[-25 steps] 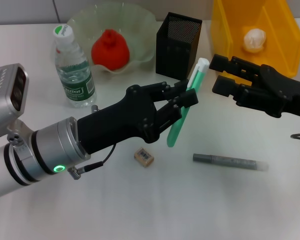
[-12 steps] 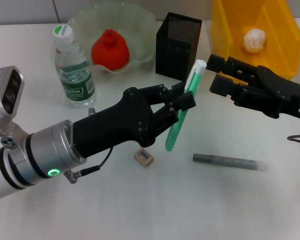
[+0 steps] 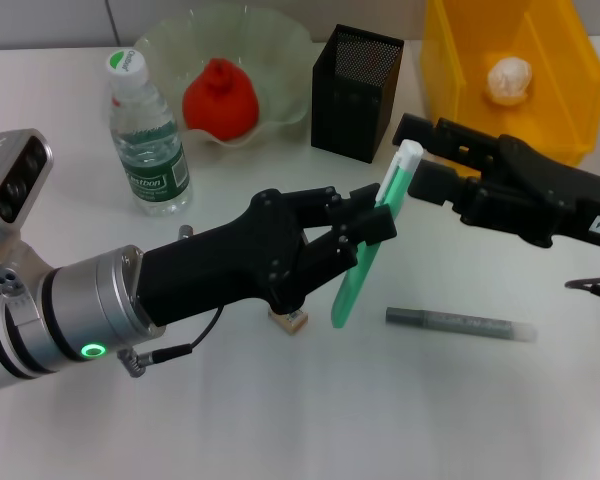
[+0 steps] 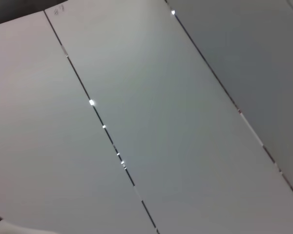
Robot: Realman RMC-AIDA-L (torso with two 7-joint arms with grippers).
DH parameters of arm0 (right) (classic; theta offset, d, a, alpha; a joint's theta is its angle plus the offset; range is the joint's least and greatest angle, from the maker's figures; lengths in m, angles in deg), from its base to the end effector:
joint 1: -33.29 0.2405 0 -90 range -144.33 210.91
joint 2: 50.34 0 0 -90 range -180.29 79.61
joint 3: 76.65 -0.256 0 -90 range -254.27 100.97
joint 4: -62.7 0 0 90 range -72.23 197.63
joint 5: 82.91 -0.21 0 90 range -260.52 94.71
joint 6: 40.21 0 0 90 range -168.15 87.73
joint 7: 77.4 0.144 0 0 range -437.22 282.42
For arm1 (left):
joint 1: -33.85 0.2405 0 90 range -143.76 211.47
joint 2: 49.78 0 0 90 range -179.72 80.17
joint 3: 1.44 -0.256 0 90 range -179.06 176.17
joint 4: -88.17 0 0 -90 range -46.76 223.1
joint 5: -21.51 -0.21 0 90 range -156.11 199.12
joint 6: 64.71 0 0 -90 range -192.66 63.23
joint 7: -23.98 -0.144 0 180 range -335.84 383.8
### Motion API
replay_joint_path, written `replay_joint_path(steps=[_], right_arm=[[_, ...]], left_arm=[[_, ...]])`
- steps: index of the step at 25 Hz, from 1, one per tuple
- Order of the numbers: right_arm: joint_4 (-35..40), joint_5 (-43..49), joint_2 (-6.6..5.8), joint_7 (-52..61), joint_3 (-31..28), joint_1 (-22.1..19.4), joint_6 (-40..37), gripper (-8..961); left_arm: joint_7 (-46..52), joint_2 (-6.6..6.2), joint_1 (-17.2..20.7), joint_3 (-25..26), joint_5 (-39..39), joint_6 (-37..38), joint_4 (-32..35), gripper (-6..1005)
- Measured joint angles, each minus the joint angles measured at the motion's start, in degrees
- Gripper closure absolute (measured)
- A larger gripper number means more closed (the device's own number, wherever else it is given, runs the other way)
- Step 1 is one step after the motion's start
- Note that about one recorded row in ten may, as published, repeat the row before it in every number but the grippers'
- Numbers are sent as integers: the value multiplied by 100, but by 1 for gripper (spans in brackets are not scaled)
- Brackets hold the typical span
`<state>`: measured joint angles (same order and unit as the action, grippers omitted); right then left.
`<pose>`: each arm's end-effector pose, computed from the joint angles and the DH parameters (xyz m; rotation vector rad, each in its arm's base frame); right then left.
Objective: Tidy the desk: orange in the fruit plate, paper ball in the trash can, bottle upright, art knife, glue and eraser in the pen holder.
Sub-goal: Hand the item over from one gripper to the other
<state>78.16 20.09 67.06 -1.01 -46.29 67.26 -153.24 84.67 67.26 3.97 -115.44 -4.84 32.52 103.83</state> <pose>0.2168 0.2879 0.0023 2.5632 -0.6866 -1.5553 -0.1960 0.2673 -0.0592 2.6217 0.5964 1.5685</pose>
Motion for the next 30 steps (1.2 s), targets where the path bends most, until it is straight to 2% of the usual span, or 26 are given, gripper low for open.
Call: replay_joint_path(steps=[17, 22, 30], right_arm=[[7, 10, 28, -18, 202, 56, -143, 214], [18, 10, 28, -10, 255, 83, -143, 339], [35, 10, 29, -11, 321, 110, -143, 367]], left_arm=[[242, -22, -72, 25, -152, 214, -3, 810], [255, -23, -81, 2, -152, 233, -3, 810], [303, -23, -96, 15, -152, 232, -2, 810]])
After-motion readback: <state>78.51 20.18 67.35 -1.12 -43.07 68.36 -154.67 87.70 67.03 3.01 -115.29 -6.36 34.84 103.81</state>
